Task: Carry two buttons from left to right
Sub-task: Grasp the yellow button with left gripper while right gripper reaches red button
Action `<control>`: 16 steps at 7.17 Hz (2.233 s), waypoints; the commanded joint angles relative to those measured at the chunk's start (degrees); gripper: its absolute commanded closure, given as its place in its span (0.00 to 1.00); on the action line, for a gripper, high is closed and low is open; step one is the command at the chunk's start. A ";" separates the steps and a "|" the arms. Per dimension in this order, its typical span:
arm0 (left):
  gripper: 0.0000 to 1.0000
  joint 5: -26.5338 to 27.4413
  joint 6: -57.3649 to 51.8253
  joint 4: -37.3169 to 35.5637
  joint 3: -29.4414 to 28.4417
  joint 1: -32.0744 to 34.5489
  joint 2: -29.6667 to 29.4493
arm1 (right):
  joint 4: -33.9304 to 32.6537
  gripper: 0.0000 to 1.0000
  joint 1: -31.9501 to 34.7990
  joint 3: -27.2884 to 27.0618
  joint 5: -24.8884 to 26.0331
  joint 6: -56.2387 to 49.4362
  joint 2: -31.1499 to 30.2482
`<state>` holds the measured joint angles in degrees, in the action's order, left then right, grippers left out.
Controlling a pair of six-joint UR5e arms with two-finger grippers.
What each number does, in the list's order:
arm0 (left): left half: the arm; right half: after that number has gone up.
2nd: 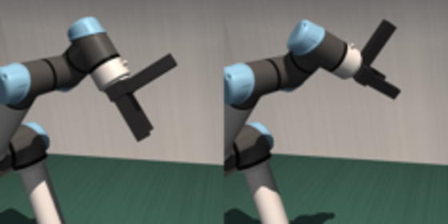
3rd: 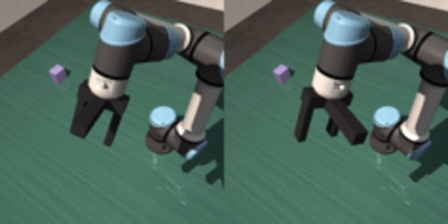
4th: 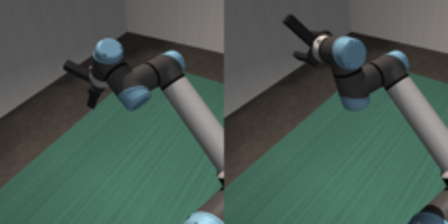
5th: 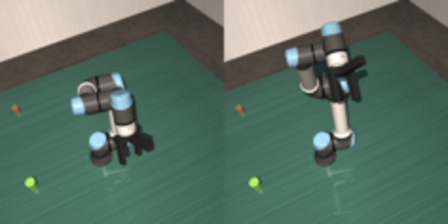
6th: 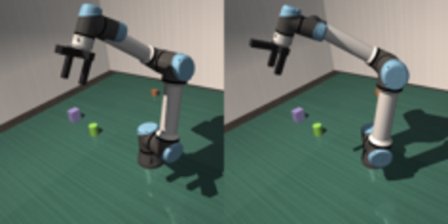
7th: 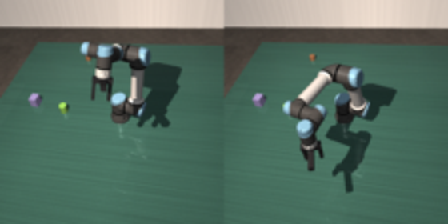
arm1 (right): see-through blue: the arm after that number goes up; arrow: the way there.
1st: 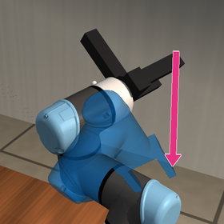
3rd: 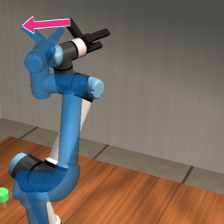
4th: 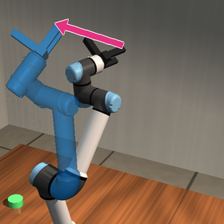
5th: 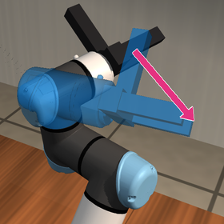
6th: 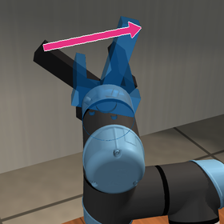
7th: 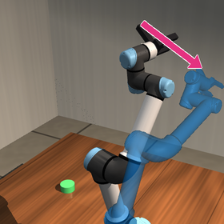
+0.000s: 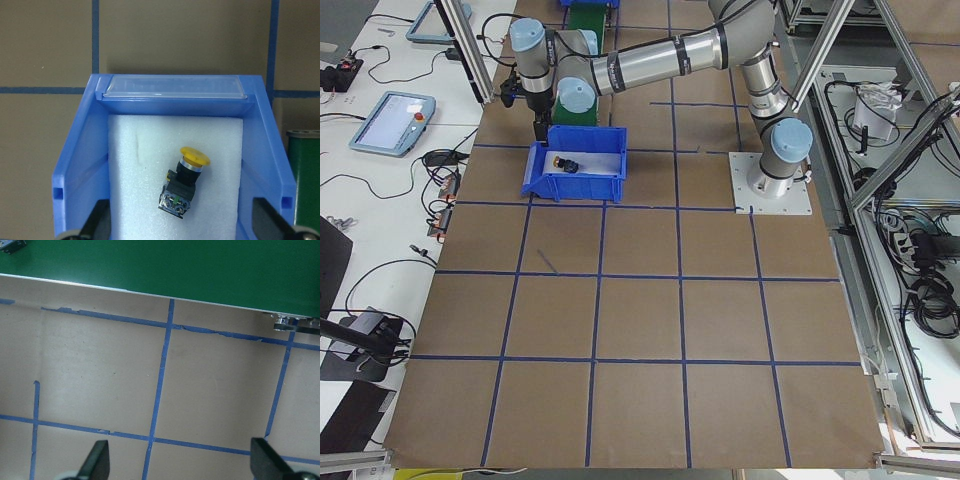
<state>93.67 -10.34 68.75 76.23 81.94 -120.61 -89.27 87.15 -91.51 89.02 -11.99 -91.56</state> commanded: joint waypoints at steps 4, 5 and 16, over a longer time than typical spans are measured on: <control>0.31 -0.07 -1.88 -8.98 8.31 -0.55 -0.59 | -6.77 0.01 6.52 0.63 -0.42 -1.98 5.42; 0.31 0.02 -1.79 -9.07 9.54 -0.55 -0.68 | -9.05 0.01 8.54 0.72 -0.51 -2.33 7.17; 0.31 -2.70 -1.97 -8.72 9.91 -0.99 -3.23 | -21.47 0.01 17.61 9.69 -0.08 -2.95 30.56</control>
<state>90.97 -12.27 60.14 86.18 81.05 -123.68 -110.61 104.54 -82.14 88.74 -14.79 -62.33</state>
